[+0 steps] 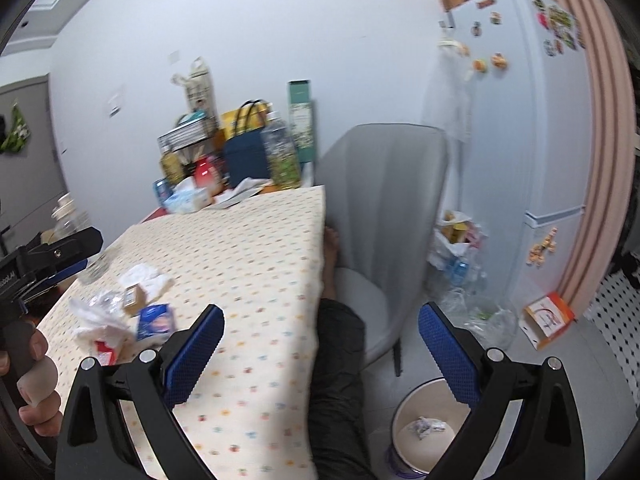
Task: Collect trash
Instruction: 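Move both tools back toward the table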
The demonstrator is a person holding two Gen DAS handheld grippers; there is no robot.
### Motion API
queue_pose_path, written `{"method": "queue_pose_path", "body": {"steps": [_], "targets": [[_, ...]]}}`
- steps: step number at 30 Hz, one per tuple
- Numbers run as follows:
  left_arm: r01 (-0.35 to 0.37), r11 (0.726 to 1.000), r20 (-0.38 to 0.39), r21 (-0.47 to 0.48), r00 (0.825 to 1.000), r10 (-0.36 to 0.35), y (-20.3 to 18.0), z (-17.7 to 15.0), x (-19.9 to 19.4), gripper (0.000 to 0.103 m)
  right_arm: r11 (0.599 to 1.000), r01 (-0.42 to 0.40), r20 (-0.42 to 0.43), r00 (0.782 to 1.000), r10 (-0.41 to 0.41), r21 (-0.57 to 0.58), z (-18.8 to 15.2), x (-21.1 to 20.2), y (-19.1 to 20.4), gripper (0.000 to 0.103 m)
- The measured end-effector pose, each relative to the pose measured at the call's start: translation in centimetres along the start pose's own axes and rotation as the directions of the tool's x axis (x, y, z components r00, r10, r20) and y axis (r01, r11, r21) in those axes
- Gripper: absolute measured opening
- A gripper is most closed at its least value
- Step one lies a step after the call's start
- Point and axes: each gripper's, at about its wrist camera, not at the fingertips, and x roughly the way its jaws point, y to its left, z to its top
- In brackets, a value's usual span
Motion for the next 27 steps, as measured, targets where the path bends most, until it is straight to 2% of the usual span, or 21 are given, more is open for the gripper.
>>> {"method": "queue_pose_path", "body": {"steps": [13, 20, 27], "targets": [[-0.112, 0.988, -0.011, -0.105, 0.994, 0.112, 8.0, -1.4, -3.5, 0.097, 0.979, -0.165, -0.078, 0.985, 0.156, -0.122, -0.6, 2.0, 8.0, 0.095], [-0.18, 0.975, -0.017, -0.132, 0.984, 0.179, 11.4, -2.2, -5.3, 0.097, 0.949, -0.266, -0.129, 0.961, 0.246, -0.17, -0.6, 3.8, 12.7, 0.094], [-0.249, 0.955, -0.037, -0.159, 0.969, 0.246, 14.6, -3.4, -6.4, 0.097, 0.903, -0.36, -0.199, 0.927, 0.318, -0.236, -1.2, 5.7, 17.4, 0.093]]}}
